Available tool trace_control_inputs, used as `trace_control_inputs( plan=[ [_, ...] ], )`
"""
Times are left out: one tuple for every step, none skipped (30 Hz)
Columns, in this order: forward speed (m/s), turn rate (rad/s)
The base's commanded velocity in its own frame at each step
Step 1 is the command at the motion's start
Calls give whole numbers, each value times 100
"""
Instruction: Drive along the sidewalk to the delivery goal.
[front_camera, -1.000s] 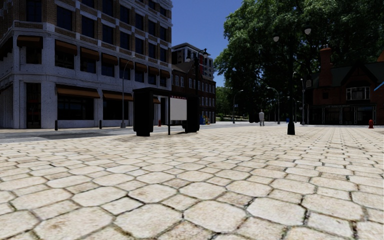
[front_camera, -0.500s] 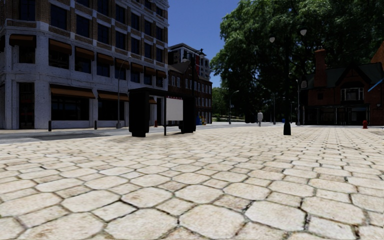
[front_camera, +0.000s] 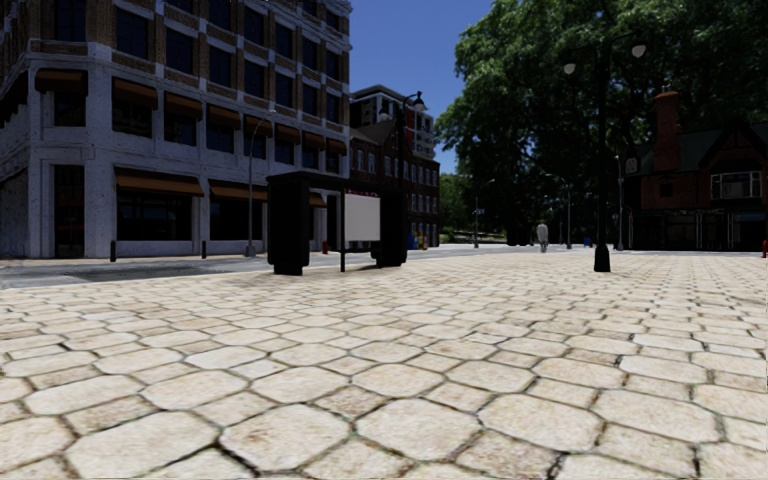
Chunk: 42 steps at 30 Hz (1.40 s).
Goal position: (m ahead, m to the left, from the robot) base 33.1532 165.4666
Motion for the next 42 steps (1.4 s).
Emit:
trace_control_inputs(
  plan=[
    [68,87],
    [73,86],
    [80,86],
    [84,86],
    [86,86],
    [86,86],
    [88,86],
    [89,85],
    [89,85],
    [89,84],
    [89,84],
    [89,83],
    [89,82],
    [89,82],
    [89,82],
    [89,82],
    [89,82],
    [89,80],
    [89,80],
    [89,80],
    [89,79],
    [89,79],
    [89,79],
    [89,76],
    [90,70],
    [90,67],
    [90,67],
    [90,67],
    [90,66],
    [90,66],
    [90,66],
    [90,66],
    [90,66],
    [90,66],
    [90,66],
    [90,66],
    [90,66],
    [90,66],
    [91,66],
    [94,66],
    [96,66],
    [96,66]
  ],
)
